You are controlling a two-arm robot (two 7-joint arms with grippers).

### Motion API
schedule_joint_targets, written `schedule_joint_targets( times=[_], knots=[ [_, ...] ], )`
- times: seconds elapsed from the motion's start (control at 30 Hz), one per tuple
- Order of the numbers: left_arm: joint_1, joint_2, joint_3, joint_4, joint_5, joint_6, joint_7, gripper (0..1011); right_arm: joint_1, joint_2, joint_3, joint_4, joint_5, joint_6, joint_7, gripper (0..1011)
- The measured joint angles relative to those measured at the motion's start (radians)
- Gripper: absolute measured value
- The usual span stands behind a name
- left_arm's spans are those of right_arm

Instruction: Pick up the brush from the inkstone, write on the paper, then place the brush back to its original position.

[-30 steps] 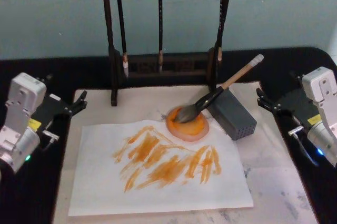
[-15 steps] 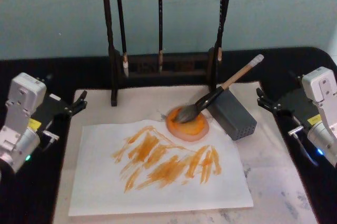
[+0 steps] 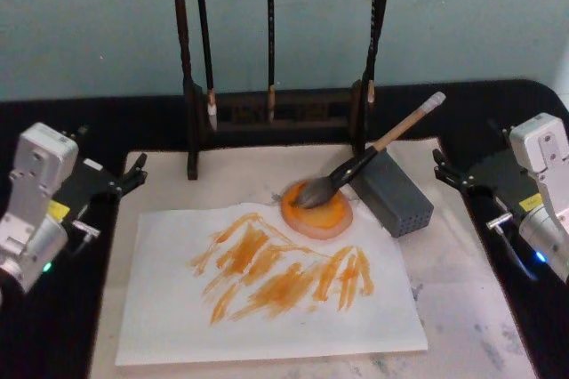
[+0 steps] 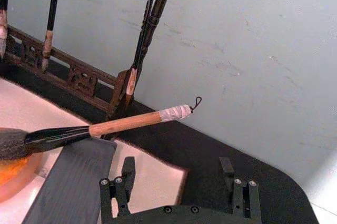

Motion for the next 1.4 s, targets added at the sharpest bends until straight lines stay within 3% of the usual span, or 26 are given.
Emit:
schedule_joint_targets(
  times=[1.0, 1.27, 1.4],
  knots=[
    [0.000, 0.000, 0.000, 0.000, 0.000, 0.000, 0.000, 1001, 0.000, -0.004, 0.005, 0.002, 0.001, 0.000, 0.010, 1000],
    [0.000, 0.000, 0.000, 0.000, 0.000, 0.000, 0.000, 1001, -0.005, -0.028, 0.037, 0.007, 0.049, 0.018, 0.063, 1000],
    [0.000, 0.000, 0.000, 0.000, 0.000, 0.000, 0.000, 1001, -0.010, -0.046, 0.067, 0.009, 0.117, 0.042, 0.117, 1000]
  ],
)
